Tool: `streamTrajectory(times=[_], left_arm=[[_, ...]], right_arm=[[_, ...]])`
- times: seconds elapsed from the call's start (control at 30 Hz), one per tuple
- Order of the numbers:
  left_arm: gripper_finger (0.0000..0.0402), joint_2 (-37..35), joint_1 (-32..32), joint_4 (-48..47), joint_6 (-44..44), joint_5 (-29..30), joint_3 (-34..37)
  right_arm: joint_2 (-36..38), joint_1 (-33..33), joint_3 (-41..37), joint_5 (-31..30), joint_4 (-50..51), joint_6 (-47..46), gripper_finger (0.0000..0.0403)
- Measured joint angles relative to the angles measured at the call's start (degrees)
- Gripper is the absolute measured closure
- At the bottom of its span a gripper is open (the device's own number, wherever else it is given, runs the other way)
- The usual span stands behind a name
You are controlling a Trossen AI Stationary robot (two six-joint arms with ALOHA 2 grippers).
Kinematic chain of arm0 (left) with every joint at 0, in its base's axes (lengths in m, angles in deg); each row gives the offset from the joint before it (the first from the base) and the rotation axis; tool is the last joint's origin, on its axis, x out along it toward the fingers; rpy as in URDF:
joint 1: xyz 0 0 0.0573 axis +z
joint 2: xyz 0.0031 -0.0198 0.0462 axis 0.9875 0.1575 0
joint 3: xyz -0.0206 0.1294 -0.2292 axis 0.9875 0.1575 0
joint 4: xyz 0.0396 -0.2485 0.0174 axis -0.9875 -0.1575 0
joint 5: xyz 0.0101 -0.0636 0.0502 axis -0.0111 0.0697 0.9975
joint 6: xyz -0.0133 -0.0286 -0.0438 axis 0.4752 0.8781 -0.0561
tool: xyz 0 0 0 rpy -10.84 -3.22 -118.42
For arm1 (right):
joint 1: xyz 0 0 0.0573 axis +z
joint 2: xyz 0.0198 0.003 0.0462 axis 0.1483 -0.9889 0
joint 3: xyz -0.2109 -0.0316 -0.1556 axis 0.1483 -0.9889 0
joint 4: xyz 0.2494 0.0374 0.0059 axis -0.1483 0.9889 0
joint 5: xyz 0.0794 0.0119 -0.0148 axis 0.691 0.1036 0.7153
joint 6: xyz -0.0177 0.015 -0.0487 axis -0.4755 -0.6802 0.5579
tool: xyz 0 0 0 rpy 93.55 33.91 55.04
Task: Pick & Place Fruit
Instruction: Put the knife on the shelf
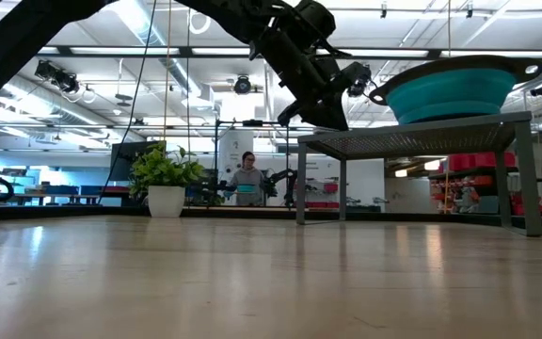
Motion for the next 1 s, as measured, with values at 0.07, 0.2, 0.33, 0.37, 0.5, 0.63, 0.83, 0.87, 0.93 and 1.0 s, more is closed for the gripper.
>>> streamTrajectory(times=[0.07, 0.2, 0.33, 0.37, 0.5, 0.63, 0.83, 0.87, 0.93, 1.0], left_arm=[[0.0344, 0.0, 0.0, 0.0, 0.0, 0.0, 0.0], [0.0343, 0.0, 0.1, 0.1, 0.6, 0.0, 0.0], [0.0325, 0.0, 0.1, 0.6, 0.9, 1.2, 0.0], [0.0319, 0.0, 0.1, 0.6, 1.3, 1.9, 0.0], [0.0297, 0.0, 0.2, 0.6, 2.0, 2.8, 0.0], [0.0290, 0.0, 0.2, 0.5, 1.6, 3.0, 0.0], [0.0290, -1.1, 0.5, 0.2, 0.0, 2.5, 0.0], [0.0290, -1.7, 0.6, -0.3, -0.2, 1.7, 0.0], [0.0290, -2.5, 0.7, -1.3, -1.3, -1.0, -0.1], [0.0290, -2.6, 0.7, -2.9, -4.9, -3.8, -0.2]], right_arm=[[0.0, 0.0, 0.0, 0.0, 0.0, 0.0, 0.0238], [0.0, 0.0, 0.0, 0.0, 0.0, 0.0, 0.0238], [0.0, 0.0, 0.0, 0.0, 0.0, 0.0, 0.0238], [0.0, 0.0, 0.0, 0.0, 0.0, 0.0, 0.0238], [0.0, 0.0, 0.0, 0.0, 0.0, 0.0, 0.0238], [0.0, 0.0, 0.0, 0.0, 0.0, 0.0, 0.0238], [0.0, 0.0, 0.0, 0.0, 0.0, 0.0, 0.0238], [0.0, 0.0, 0.0, 0.0, 0.0, 0.0, 0.0238], [0.0, 0.0, 0.0, 0.0, 0.0, 0.0, 0.0238], [0.0, 0.0, 0.0, 0.0, 0.0, 0.0, 0.0238]])
